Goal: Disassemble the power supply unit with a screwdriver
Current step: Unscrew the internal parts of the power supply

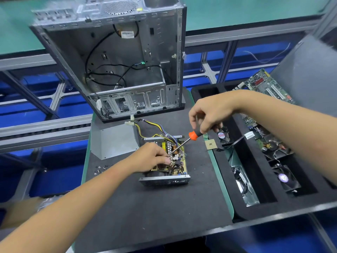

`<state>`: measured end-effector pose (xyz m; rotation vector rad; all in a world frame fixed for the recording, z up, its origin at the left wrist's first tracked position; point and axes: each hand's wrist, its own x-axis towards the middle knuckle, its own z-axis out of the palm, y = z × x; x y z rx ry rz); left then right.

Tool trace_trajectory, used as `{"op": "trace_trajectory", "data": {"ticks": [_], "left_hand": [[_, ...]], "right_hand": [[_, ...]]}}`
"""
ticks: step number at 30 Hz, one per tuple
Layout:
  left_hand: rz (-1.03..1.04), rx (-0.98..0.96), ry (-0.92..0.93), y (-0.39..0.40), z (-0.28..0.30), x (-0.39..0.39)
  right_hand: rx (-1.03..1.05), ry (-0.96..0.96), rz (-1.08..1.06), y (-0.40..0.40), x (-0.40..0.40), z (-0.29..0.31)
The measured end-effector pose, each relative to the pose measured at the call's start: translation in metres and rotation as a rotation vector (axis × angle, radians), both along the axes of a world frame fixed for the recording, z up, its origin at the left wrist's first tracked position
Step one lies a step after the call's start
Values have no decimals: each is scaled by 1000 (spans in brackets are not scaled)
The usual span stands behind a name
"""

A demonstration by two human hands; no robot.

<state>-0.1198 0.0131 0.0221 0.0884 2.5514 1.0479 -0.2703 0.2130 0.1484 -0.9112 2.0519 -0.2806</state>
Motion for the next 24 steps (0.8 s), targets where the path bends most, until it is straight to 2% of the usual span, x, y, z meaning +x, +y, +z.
{"op": "trace_trajectory", "data": {"ticks": [2,5,12,19,24], "left_hand": [[78,30,30,-8,9,-3],[177,-26,95,-27,25,-7],[276,-220,171,-82,53,7],[436,-255,199,-122,44,46],[636,-276,205,-133,25,82]], "right_hand": [[87,12,23,-4,4,0],[115,74,53,-20,12,-4],[-54,216,123,-74,32,-16],[-154,408,225,-120,51,-37],[-141,449,244,-144,56,-50]]}}
